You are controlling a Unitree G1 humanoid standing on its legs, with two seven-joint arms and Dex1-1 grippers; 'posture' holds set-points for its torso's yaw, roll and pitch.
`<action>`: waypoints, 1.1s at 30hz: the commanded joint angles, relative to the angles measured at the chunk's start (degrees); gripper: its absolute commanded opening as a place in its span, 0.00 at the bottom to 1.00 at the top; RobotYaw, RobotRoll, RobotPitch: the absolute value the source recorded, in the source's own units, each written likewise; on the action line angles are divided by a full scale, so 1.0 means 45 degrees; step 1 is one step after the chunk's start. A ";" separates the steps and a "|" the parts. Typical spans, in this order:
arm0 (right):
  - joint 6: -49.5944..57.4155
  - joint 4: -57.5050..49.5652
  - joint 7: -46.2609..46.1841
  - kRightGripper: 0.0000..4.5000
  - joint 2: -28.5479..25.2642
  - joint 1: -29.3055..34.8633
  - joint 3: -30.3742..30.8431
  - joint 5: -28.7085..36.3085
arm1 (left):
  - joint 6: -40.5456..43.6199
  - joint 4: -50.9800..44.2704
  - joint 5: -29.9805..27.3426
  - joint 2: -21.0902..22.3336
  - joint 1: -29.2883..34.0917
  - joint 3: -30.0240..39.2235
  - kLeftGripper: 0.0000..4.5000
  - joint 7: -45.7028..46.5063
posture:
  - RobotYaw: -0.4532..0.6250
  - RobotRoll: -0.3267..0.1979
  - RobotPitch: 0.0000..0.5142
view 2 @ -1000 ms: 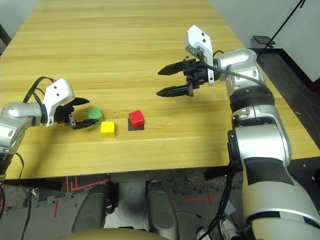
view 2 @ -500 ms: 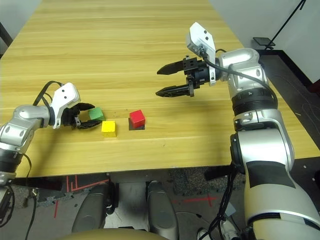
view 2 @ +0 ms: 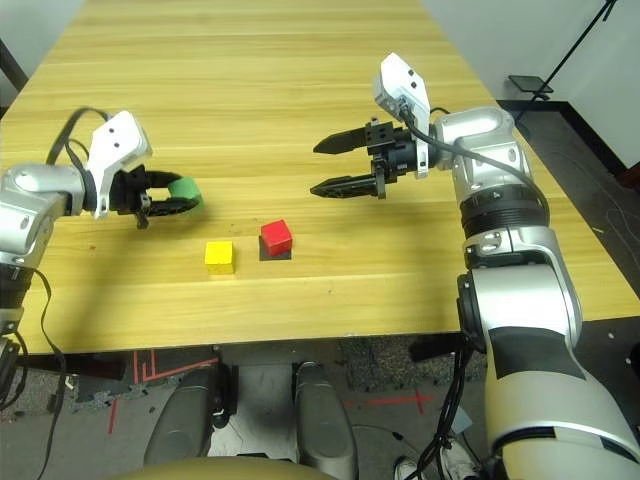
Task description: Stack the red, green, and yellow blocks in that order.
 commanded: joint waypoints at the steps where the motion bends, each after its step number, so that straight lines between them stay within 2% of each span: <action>1: 0.0041 -0.0825 0.0092 1.00 -0.0379 0.0583 0.0187 0.0783 | 0.1736 -0.1199 -0.0480 -0.0813 -0.0192 -0.0784 0.46 0.0506 | 0.67 0.57 0.24; 8: 0.0388 -0.1530 0.0092 1.00 -0.0713 0.1122 0.0004 0.1021 | 0.1745 -0.0511 -0.0236 -0.1950 -0.0442 -0.1505 0.46 0.1155 | 0.63 0.59 0.25; 18: 0.0994 -0.2456 -0.0043 1.00 -0.0978 0.1796 -0.0463 0.0996 | 0.1331 0.0824 0.0224 -0.2632 -0.0531 -0.2034 0.46 0.1726 | 0.60 0.60 0.26; 33: 0.1285 -0.2753 -0.0182 1.00 -0.0906 0.1910 -0.0626 0.0934 | 0.1463 0.1009 0.0312 -0.3537 -0.0515 -0.2162 0.46 0.2333 | 0.60 0.60 0.29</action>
